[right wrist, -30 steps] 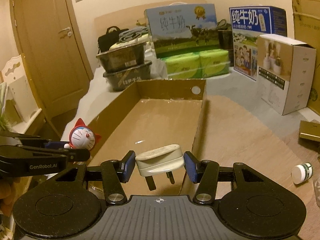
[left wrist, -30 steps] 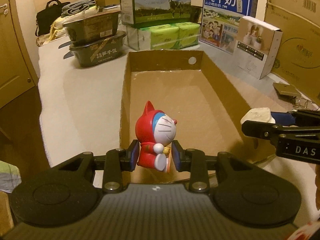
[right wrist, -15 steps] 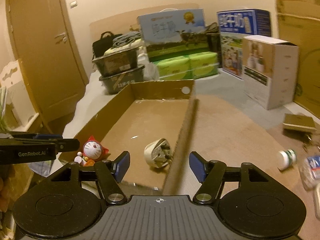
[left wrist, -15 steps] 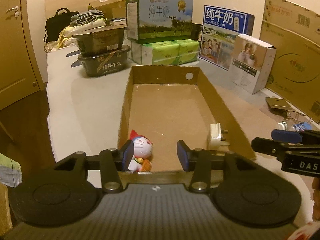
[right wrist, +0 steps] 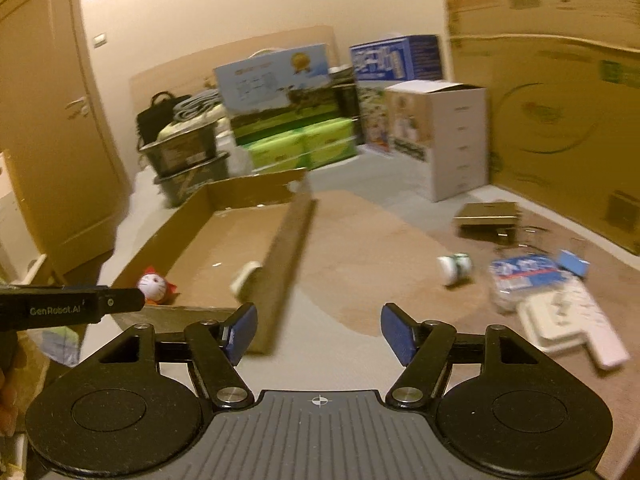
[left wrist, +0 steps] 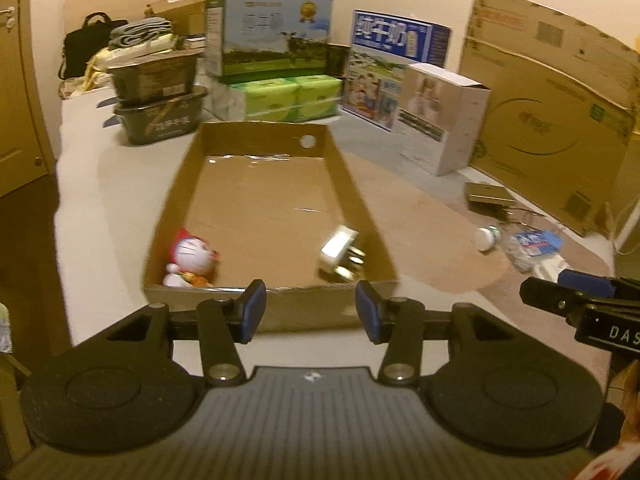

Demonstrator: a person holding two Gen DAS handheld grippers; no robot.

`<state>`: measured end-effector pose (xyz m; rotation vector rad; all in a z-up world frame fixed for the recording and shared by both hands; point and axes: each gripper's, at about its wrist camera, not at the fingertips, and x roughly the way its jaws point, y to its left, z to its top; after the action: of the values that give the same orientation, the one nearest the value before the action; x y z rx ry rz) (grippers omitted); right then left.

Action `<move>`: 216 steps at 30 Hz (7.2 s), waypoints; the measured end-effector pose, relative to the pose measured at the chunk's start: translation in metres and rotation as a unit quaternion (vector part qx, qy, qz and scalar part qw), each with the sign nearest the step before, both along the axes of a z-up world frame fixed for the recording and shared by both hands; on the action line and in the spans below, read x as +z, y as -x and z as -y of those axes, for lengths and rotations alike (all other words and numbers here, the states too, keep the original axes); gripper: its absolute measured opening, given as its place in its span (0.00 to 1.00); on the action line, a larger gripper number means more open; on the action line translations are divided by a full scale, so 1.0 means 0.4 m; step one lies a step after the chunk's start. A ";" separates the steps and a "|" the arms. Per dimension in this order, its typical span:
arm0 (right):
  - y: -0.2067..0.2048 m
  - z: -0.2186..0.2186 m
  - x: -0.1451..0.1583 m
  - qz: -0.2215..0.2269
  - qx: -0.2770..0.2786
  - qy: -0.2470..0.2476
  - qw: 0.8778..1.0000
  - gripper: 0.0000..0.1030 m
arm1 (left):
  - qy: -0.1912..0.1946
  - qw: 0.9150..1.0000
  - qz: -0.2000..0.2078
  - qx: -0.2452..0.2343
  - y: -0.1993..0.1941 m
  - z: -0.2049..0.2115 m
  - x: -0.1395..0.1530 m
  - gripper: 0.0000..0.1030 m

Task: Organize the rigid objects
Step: 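Withdraw both open tools from the cardboard tray back over the carpet, then grasp the white remote control with the right tool while the left tool approaches the white socket adapter, then grasp the white square socket adapter with the left tool while the right tool lifts the remote, then carry the socket adapter with the left tool while the right tool carries the remote toward the tray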

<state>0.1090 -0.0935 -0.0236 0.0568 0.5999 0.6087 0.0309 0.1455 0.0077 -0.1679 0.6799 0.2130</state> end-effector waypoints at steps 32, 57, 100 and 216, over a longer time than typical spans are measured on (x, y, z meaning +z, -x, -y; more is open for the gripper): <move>-0.023 0.405 -0.037 -0.050 -0.167 0.030 0.984 0.84 | 0.020 0.994 -0.016 -0.108 -0.117 0.336 -0.047 0.99; -0.206 0.468 -0.149 -0.056 -0.118 0.065 0.989 0.82 | 0.010 0.992 -0.034 -0.120 -0.250 0.451 -0.111 0.99; -0.276 0.358 -0.217 -0.070 0.035 0.079 0.994 0.38 | 0.022 0.989 -0.039 -0.141 -0.340 0.487 -0.190 0.99; 0.049 -0.142 0.035 0.006 0.074 0.061 0.995 0.38 | -0.035 0.999 0.017 0.005 0.055 -0.051 0.041 0.60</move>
<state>0.0895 -0.0365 -0.0097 -0.1059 0.6328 0.7152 0.0089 0.1660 0.0240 -0.1075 0.6379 0.2418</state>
